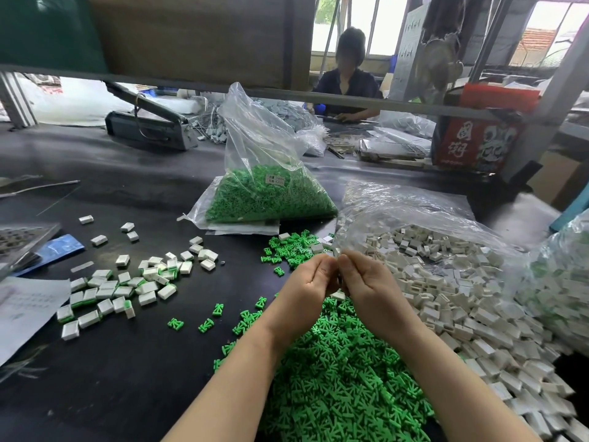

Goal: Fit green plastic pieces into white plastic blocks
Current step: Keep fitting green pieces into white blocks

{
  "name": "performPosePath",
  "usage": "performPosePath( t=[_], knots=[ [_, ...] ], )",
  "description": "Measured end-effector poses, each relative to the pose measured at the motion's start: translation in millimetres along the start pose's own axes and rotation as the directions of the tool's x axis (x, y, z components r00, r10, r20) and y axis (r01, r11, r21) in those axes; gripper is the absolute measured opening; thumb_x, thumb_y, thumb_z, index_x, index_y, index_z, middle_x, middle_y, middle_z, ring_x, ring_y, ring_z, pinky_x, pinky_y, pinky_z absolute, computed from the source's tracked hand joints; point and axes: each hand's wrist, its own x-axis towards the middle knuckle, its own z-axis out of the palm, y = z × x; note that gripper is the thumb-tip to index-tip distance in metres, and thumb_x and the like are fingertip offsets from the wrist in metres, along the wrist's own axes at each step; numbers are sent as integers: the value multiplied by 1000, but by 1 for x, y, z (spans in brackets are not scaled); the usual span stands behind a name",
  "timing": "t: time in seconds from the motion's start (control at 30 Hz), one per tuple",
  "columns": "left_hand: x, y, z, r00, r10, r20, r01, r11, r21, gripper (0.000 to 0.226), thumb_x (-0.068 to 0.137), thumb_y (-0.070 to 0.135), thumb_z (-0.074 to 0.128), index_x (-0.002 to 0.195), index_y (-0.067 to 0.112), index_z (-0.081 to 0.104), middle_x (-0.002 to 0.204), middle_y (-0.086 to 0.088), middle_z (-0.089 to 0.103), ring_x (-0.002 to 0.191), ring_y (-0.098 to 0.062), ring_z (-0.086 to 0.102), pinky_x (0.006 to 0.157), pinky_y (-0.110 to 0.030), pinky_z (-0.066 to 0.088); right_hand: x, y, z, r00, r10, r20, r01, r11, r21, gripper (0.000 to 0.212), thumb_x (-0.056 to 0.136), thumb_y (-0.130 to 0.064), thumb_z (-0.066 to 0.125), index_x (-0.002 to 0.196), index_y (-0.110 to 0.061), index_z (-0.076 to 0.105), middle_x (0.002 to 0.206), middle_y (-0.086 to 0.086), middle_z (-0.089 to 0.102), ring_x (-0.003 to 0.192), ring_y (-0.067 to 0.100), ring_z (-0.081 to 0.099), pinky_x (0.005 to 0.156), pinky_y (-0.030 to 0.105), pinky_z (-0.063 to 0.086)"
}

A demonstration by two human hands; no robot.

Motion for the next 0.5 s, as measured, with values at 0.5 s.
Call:
performPosePath(
  t=[0.5],
  knots=[
    [1, 6, -5, 979, 90, -185, -110, 989, -103, 30, 96, 31, 50, 112, 15, 69, 83, 17, 68, 73, 9, 57, 68, -4, 42, 6, -10, -7, 973, 207, -101, -211, 977, -25, 38, 105, -29, 39, 83, -13, 65, 66, 6, 66, 54, 12, 53, 52, 29, 41]
  ],
)
